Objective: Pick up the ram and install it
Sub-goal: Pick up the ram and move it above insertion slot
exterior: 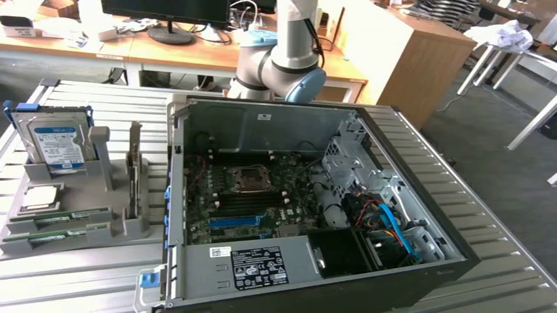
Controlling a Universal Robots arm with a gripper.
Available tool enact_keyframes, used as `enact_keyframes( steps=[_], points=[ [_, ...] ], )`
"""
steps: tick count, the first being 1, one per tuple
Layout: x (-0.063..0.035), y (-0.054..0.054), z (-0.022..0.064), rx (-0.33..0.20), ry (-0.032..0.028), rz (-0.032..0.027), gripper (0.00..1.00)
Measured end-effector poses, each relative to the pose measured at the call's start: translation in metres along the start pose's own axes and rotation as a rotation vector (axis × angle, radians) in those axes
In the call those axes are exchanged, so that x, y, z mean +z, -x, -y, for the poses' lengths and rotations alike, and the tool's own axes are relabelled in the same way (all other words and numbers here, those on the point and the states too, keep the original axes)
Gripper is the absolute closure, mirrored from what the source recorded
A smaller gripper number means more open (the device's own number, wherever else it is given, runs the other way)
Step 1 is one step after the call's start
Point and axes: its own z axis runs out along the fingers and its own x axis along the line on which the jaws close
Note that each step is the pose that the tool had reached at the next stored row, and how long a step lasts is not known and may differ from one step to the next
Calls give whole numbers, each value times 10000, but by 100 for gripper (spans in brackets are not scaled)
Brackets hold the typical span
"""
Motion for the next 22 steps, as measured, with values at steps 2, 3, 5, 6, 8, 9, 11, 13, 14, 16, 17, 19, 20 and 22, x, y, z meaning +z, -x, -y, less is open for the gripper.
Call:
enact_keyframes(
  steps=[2,3,5,6,8,9,11,13,14,16,17,19,20,22],
  points=[
    [6,-2,13,0,0,0,64],
    [9,-2,20,-1,0,0,64],
    [15,-2,34,0,0,0,64],
    [18,-3,41,-1,1,0,64],
    [24,-3,53,-2,0,0,64],
    [27,-4,59,-2,0,0,64],
    [34,-5,68,-2,-1,2,64],
    [39,-7,77,-3,0,0,64],
    [43,-8,81,-3,-1,1,64],
    [48,-10,87,-4,0,1,64],
    [51,-12,91,-5,-1,1,64],
    [56,-15,96,-5,0,0,64],
    [59,-16,99,-5,1,0,64],
    [65,-19,105,-6,0,0,64]
  ],
)
